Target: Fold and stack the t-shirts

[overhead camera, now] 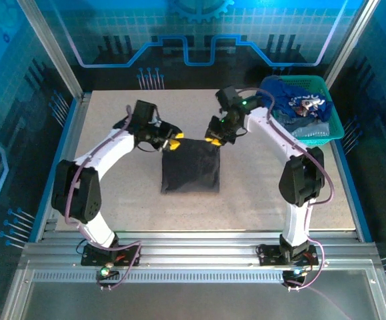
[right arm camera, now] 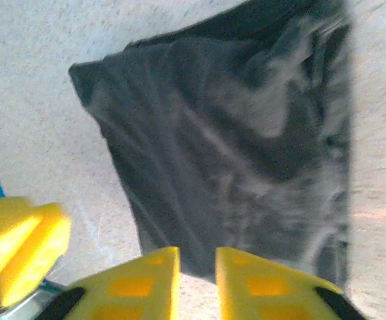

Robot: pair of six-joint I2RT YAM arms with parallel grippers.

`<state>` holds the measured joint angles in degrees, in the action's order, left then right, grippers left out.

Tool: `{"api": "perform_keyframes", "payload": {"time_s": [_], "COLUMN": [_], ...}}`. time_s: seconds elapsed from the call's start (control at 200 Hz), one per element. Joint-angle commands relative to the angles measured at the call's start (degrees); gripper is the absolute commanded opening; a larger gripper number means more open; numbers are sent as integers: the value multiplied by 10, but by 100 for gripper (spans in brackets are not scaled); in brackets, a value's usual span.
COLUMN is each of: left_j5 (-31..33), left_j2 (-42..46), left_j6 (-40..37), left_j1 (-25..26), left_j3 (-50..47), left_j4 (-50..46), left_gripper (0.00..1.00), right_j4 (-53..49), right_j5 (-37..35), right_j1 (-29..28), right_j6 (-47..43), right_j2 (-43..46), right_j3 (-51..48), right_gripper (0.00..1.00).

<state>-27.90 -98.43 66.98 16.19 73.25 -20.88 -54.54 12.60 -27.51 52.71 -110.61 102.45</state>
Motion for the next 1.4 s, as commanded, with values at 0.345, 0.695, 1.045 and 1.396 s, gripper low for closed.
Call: {"api": "perform_keyframes", "payload": {"time_s": [0.345,0.695,1.045,1.396], "left_j5": [93,122,145,316], "left_j2": [-233,-84,190,101], "left_j6": [-76,-86,314,503], "left_j1": [-74,-60,134,279], "left_j3": [58,73,-257,-351], "left_j4": [-26,-76,62,347], "left_gripper": [24,51,73,71], "right_j4": [37,92,176,87], "right_j5": [54,49,110,131], "right_j1": [59,63,69,97], "right_j6": [37,-12,-35,-116], "right_j2": [-248,-123,-39,-160], "right_j3": [45,-13,-160,-41], "right_gripper": [23,32,45,48]}}
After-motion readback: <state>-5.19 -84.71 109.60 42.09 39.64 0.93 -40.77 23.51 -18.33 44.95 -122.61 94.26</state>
